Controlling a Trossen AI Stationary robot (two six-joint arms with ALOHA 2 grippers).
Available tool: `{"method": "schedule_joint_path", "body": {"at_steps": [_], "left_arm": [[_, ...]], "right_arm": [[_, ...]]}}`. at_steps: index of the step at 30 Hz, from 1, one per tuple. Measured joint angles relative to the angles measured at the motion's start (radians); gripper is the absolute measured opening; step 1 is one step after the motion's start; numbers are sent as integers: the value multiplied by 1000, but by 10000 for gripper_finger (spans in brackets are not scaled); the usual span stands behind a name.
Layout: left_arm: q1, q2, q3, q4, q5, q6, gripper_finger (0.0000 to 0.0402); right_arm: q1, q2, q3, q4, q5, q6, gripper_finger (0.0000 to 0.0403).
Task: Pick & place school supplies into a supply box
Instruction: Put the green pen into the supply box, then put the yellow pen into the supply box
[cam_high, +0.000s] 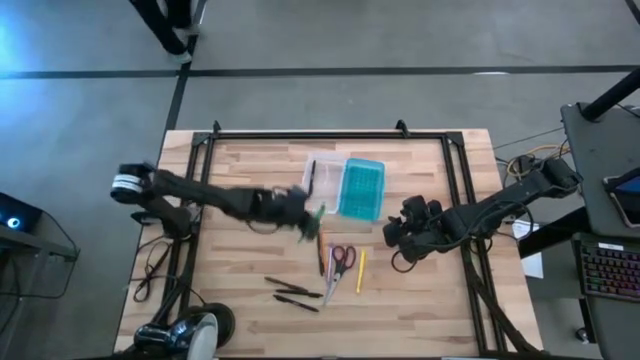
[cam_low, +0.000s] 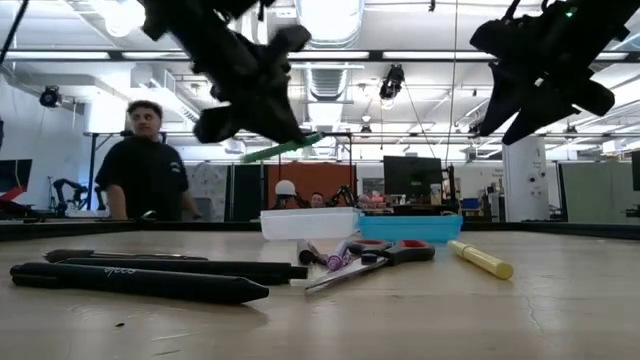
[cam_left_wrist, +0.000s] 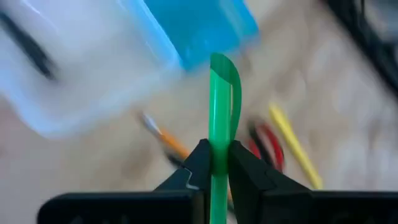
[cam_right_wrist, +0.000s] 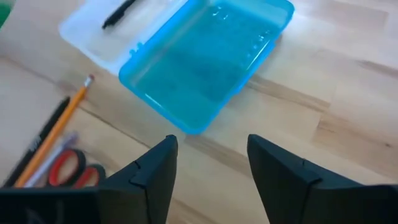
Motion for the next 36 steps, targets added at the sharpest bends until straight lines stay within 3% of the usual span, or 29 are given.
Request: {"method": "schedule_joint_path", "body": {"at_steps": [4, 8, 13, 18, 24, 31, 36], "left_arm": [[176, -9, 4, 85, -31, 9, 15], [322, 78, 7, 126, 65, 17, 13], [398, 199, 54, 190, 129, 64, 48], [401, 272, 116, 174, 124, 123, 73], [384, 258, 155, 73, 199, 175, 80], [253, 46, 124, -27, 207, 298, 82], [125, -90, 51, -34, 196, 240, 82]], "right_arm": [[0, 2, 0, 1, 14, 72, 175], [0, 2, 0, 3, 15, 113, 173], [0, 2, 0, 3, 14, 145, 173], [0, 2, 0, 6, 13, 145, 178], [0, 2, 0, 6, 6, 119, 189], [-22, 2, -1, 42, -73, -48, 191], [-87, 4, -5, 96, -191, -138, 191]]}}
